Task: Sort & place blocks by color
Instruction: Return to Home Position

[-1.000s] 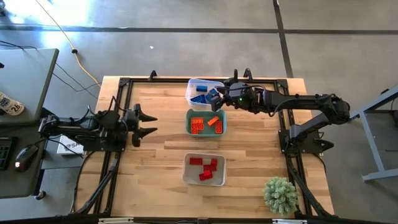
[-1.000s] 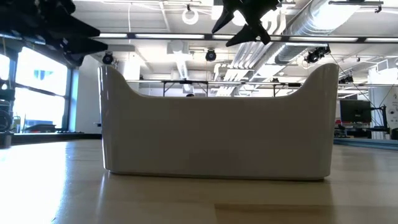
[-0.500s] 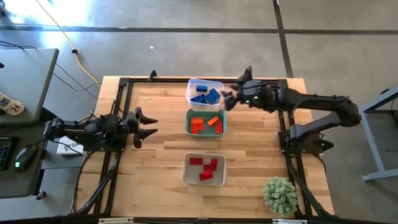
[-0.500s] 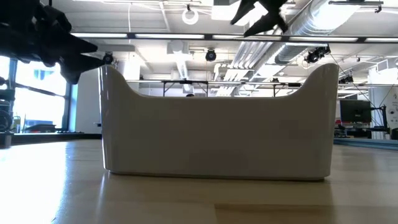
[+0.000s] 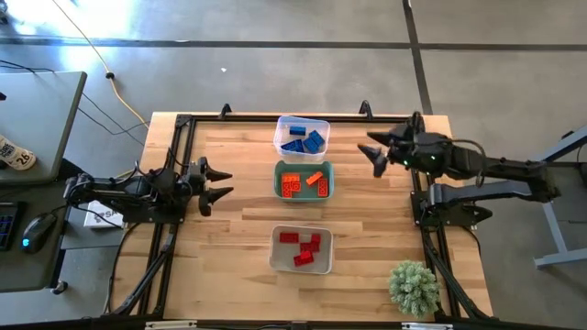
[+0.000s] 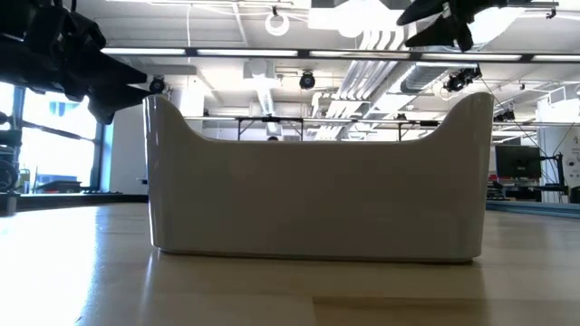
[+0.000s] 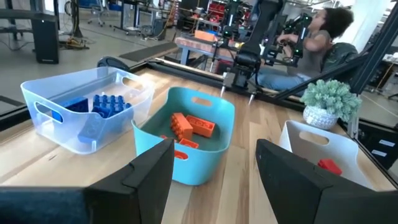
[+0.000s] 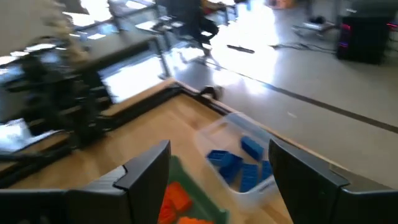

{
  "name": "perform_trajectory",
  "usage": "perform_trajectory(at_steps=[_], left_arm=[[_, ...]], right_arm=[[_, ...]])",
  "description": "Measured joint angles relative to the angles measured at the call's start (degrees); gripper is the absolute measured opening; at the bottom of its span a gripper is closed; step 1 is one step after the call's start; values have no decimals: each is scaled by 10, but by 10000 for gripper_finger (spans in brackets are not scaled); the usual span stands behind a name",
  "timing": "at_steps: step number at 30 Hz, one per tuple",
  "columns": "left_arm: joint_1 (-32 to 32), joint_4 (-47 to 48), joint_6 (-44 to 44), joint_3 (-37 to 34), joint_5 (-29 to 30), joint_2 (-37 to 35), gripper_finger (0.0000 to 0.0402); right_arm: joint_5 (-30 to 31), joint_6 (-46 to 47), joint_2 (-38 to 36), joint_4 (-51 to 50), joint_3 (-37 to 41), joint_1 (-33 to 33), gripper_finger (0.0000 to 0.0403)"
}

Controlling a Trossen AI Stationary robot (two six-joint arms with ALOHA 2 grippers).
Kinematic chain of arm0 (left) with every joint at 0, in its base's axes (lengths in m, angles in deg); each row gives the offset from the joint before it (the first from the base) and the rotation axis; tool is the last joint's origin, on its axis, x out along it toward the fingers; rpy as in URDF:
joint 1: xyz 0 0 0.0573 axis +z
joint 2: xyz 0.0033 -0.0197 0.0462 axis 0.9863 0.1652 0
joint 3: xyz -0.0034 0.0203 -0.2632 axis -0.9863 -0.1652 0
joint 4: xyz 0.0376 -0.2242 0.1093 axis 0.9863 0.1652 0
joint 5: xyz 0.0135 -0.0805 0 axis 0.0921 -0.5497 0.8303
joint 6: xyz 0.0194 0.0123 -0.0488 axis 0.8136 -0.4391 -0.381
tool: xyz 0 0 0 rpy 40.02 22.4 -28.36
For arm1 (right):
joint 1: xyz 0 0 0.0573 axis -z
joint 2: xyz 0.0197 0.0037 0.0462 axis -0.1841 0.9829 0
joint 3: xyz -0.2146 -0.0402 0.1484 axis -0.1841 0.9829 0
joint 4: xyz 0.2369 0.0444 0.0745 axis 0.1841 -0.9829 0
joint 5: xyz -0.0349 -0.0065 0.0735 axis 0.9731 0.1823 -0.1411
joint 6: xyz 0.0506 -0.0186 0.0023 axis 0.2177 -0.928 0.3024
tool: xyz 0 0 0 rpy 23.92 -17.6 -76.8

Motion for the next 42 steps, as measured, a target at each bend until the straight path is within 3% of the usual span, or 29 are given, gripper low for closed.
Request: perform_trajectory(at_steps=[5,15,22,31,42], left_arm=[[0,0,0,0,0,0,214],[0,0,0,0,0,0,214],[0,0,0,0,0,0,214],[0,0,0,0,-1,0,214],[0,0,0,0,-2,0,214]], right_arm=[[-60,-29,-84,82,104,-2,259],[-65,-42,-228,165,280,-19,259],[-68,-27,-302,184,350,-19,259],[-76,-7,-350,185,418,-19,259],[-73,31,-334,197,444,-19,259]])
